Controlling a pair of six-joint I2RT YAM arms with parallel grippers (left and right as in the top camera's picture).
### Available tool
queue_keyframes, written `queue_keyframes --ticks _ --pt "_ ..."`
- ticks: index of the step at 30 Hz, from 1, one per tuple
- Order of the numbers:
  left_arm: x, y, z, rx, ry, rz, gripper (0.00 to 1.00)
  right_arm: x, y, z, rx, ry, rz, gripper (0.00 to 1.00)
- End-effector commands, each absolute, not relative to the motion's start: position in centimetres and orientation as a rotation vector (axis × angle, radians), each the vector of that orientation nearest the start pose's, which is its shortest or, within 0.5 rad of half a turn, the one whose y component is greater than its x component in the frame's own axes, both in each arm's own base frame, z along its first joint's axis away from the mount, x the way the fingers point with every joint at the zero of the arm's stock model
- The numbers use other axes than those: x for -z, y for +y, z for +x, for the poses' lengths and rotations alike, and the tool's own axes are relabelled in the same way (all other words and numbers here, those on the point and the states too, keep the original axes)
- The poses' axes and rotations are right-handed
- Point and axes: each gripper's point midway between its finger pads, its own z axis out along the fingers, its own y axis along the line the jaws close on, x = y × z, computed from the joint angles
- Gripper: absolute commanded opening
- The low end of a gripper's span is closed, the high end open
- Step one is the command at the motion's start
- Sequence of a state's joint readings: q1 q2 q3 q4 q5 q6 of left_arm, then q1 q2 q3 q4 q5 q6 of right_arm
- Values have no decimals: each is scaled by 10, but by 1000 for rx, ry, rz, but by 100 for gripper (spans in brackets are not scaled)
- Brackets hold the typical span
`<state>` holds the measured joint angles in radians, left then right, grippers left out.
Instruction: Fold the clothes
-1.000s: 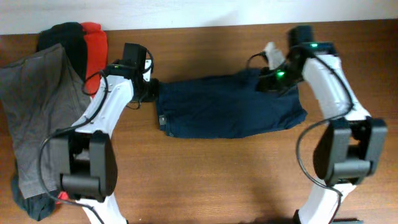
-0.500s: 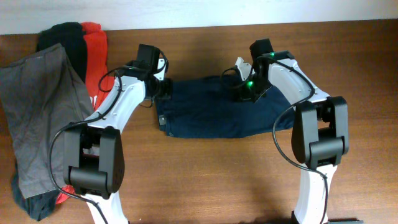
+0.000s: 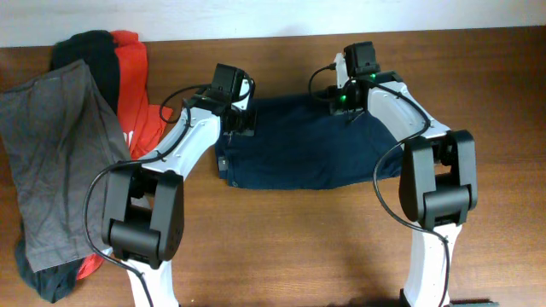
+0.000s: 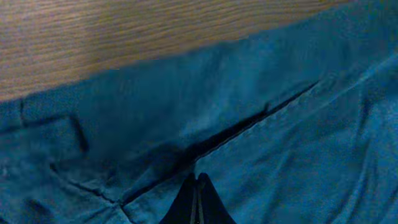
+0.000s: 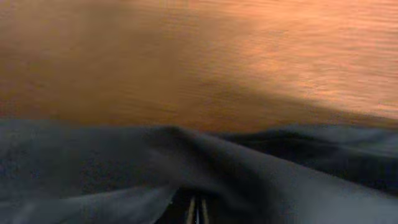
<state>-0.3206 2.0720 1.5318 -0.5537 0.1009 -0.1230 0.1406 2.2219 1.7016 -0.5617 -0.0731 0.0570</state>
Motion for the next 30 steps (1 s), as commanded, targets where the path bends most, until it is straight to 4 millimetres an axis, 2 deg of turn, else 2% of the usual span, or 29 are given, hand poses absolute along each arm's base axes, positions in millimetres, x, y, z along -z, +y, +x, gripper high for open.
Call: queue_keyframes --ticks 1,2,3,6,8,9,13,17,18,19,20,21,22,23,24,25,28,30 --pt "-45 -168 472 220 2682 304 1 -34 22 539 28 2647 69 9" --pt "-44 -167 472 208 2683 301 2 -34 4 537 36 2653 131 9" --pt "-44 -166 472 206 2683 305 2 -33 -4 536 39 2656 155 9" --pt "-44 -166 472 204 2682 310 2 -29 -62 525 72 2681 304 9" --pt "-44 -163 473 175 2680 303 2 -26 -78 516 46 2704 354 9" --pt "-44 -160 474 156 2679 298 2 -25 -80 513 17 2716 367 9" --pt "-47 -148 469 126 2721 313 2 -34 -76 500 -178 2750 396 9" --pt "-73 -120 455 117 2852 252 2 -77 -55 481 -337 2772 368 14" --pt "-78 -115 451 124 2880 239 2 -87 -47 474 -383 2779 331 17" --pt "-81 -111 447 130 2903 227 3 -95 -37 468 -430 2787 287 25" --pt "-82 -105 442 153 2934 207 19 -101 -27 460 -475 2805 229 39" --pt "-81 -103 439 171 2949 200 36 -100 -21 455 -493 2825 197 45" --pt "-77 -102 436 206 2965 218 44 -98 -17 451 -500 2846 192 46" --pt "-72 -102 435 253 2977 246 49 -93 -13 447 -508 2867 183 40" --pt "-70 -103 434 285 2982 265 50 -90 -11 445 -512 2878 183 24" --pt "-63 -101 433 322 2997 268 50 -81 -9 441 -521 2897 184 4" --pt "-44 -96 432 393 3038 235 51 -64 -7 436 -532 2921 192 4" --pt "-37 -102 431 497 3035 284 50 -55 -7 435 -529 2916 190 4"
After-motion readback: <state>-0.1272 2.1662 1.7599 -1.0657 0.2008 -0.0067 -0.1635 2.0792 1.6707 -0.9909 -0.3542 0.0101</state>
